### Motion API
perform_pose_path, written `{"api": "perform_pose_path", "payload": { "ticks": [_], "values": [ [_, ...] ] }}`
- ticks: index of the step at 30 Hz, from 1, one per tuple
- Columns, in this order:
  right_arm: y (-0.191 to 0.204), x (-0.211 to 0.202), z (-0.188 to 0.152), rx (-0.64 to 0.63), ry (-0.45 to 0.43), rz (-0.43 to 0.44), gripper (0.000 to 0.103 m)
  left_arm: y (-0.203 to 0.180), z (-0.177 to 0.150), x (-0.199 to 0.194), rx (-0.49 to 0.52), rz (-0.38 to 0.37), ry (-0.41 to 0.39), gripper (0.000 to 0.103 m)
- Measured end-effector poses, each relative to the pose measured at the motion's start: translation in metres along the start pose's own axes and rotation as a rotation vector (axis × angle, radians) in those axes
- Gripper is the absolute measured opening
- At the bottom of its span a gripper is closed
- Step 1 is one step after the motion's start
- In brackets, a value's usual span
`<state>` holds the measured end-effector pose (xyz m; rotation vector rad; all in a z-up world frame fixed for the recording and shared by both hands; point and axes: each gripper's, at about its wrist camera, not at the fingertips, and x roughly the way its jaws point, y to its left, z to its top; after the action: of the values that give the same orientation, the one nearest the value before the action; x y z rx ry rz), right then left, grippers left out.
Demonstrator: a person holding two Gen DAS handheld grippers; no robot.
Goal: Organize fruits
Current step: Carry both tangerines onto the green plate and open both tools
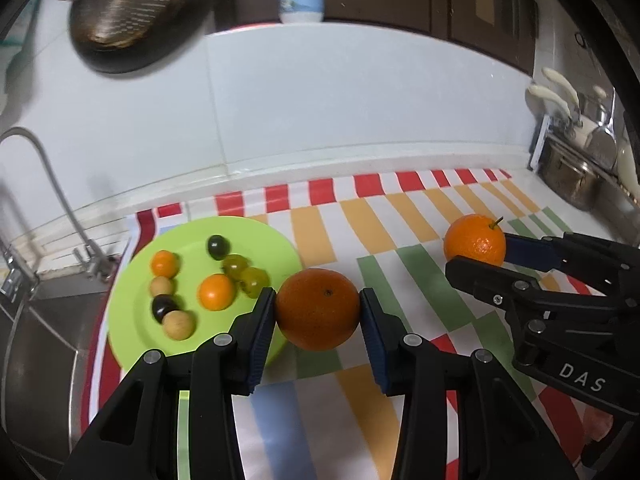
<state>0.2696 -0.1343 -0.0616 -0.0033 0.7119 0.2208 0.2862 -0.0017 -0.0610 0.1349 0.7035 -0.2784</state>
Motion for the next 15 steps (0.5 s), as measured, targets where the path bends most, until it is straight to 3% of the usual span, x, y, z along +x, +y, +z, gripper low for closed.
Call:
{"api": "perform_pose_path", "payload": {
  "ticks": [15],
  "values": [
    [0.055, -0.019, 0.014, -0.065, -0.066, 0.065, 0.042, 0.049, -0.014, -0.06, -0.04, 0.085, -0.06, 0.041]
  ]
}}
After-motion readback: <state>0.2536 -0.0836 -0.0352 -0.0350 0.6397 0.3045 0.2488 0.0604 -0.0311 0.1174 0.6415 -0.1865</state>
